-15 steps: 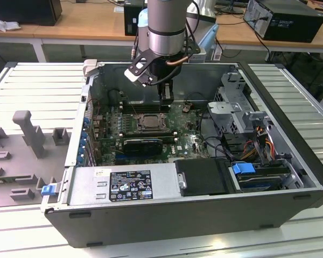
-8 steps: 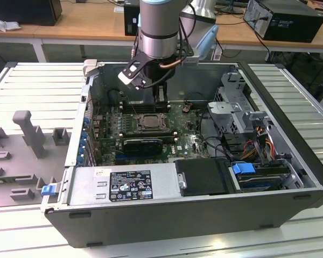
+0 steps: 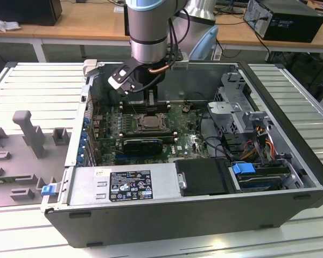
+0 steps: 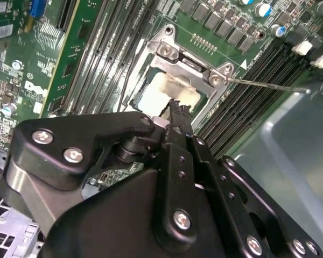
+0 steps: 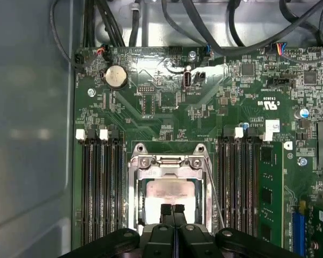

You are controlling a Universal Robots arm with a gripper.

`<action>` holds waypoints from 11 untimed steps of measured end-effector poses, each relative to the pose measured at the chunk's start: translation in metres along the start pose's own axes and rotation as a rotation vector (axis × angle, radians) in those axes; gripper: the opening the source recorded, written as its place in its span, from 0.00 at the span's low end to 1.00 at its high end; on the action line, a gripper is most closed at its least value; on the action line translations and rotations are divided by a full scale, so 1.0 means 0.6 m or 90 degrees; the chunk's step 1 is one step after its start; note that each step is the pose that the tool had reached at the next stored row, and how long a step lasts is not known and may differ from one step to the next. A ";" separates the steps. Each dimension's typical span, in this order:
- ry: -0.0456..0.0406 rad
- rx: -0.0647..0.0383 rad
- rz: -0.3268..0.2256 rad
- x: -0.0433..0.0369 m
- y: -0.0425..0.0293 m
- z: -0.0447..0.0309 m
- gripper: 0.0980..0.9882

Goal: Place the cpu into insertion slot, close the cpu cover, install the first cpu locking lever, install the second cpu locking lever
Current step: 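Close the cpu cover, then install the first cpu locking lever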

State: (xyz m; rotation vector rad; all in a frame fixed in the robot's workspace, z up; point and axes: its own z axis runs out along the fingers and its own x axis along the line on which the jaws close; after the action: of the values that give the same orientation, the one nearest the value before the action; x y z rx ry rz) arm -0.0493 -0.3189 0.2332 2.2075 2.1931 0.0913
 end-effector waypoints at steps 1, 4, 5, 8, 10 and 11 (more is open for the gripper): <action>0.0000 0.000 0.000 0.000 -0.002 0.000 0.01; 0.0000 0.000 0.000 0.000 -0.006 0.000 0.01; -0.0001 0.000 0.000 0.000 -0.006 -0.002 0.01; -0.0001 0.000 0.000 0.000 -0.005 -0.015 0.01; -0.0002 0.000 0.000 0.000 -0.005 -0.019 0.01; -0.0002 0.000 0.000 0.000 -0.004 -0.021 0.01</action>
State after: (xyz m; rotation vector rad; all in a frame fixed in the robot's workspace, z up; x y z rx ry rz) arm -0.0527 -0.3189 0.2454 2.2074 2.1930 0.0909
